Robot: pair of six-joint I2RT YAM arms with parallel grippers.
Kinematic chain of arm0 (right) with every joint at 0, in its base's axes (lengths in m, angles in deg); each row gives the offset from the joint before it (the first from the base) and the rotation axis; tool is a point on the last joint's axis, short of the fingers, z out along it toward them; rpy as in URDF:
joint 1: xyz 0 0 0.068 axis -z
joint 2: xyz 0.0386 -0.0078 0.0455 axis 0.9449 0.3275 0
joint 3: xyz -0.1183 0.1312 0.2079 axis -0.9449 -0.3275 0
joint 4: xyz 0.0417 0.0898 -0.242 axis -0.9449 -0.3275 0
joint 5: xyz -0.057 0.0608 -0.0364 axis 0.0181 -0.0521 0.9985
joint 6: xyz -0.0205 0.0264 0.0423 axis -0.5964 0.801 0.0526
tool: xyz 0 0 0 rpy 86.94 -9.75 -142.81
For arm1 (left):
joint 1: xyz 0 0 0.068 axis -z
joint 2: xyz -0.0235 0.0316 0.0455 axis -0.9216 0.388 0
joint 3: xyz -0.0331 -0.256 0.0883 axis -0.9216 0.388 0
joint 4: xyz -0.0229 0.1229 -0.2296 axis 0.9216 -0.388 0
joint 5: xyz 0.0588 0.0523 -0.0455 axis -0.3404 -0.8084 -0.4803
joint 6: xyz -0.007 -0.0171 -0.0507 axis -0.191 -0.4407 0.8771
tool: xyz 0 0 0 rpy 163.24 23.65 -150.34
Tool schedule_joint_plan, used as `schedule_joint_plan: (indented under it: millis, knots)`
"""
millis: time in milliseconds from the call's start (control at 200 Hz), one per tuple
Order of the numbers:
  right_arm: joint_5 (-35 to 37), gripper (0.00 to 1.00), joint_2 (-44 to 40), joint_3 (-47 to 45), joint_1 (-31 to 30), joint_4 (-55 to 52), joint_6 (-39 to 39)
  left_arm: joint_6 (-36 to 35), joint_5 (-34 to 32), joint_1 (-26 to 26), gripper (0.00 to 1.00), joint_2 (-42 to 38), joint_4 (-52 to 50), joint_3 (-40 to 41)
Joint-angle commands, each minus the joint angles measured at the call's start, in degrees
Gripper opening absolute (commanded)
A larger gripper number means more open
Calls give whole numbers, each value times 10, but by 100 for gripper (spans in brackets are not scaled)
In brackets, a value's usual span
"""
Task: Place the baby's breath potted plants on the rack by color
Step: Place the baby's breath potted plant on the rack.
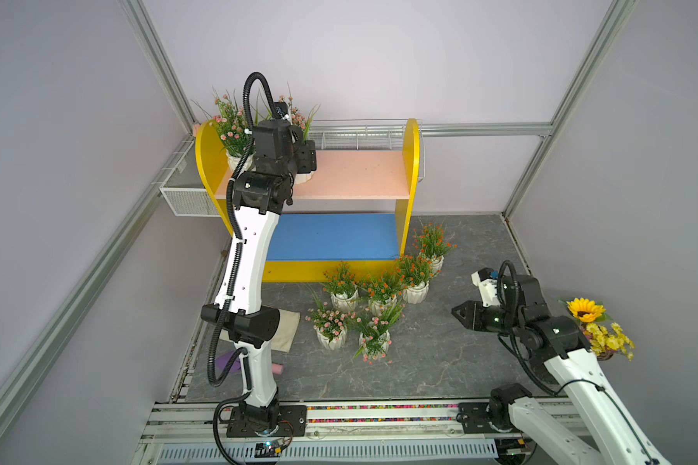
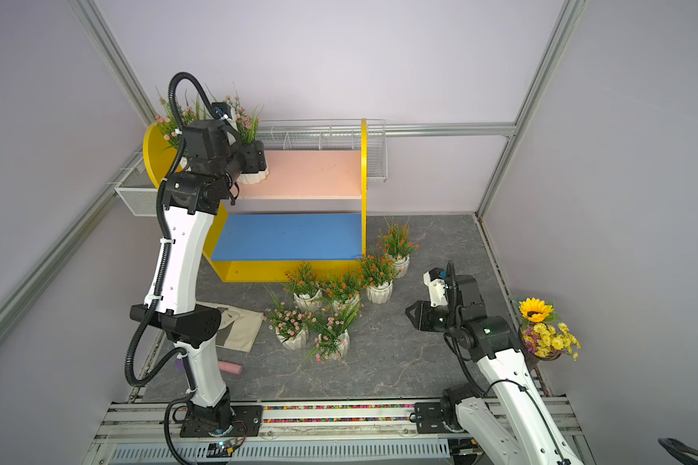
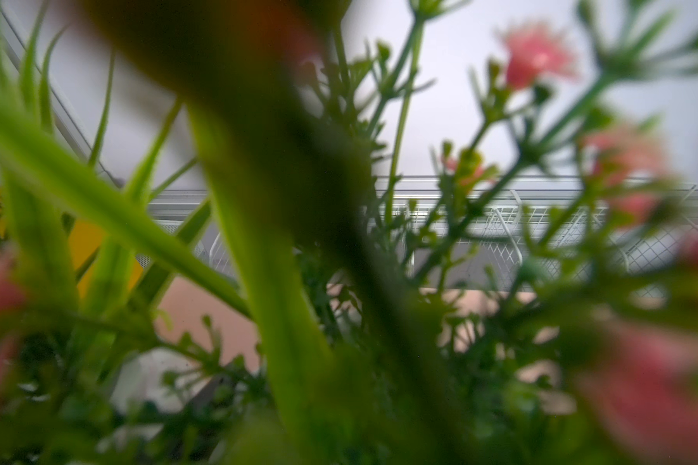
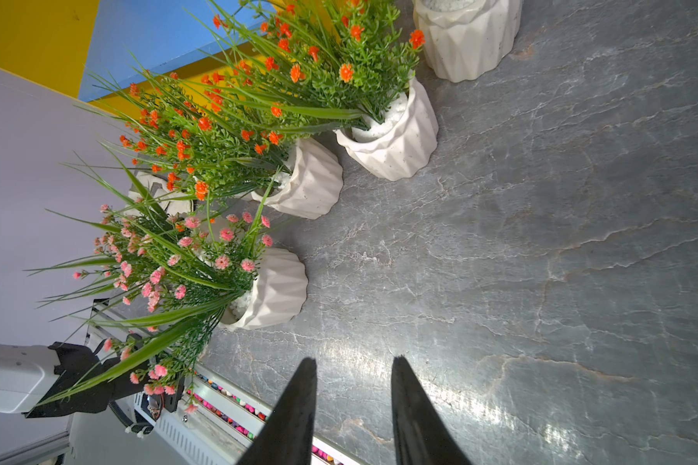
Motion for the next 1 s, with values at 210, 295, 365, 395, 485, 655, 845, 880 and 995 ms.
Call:
schedule_joint_plan:
  millis: [210,295,365,395,485,655,845,880,995]
  knots:
    - [-10,41,2,-2,3,17,1,10,-2,-4,68,-7,9,-19]
    - [-10,41,1,-2,3,17,0,11,-1,-3,99,-7,9,-19]
    - [-10,41,1,-1,3,16,0,11,1,-3,99,-7,8,-18]
    - [-9,41,0,-1,3,16,-1,11,2,-4,100,-6,9,-18]
    - [-10,42,1,1,3,16,-2,12,1,-4,100,-6,9,-18]
    - [-7,42,2,0,3,16,-2,17,5,-4,100,-14,7,-13]
    - [-3,42,3,-2,2,20,-3,25,12,-2,99,-58,19,35]
    - [-2,42,5,-3,3,21,-3,27,15,-2,100,-70,26,50]
    - [-3,42,8,-7,3,28,-3,34,26,2,100,-106,34,91]
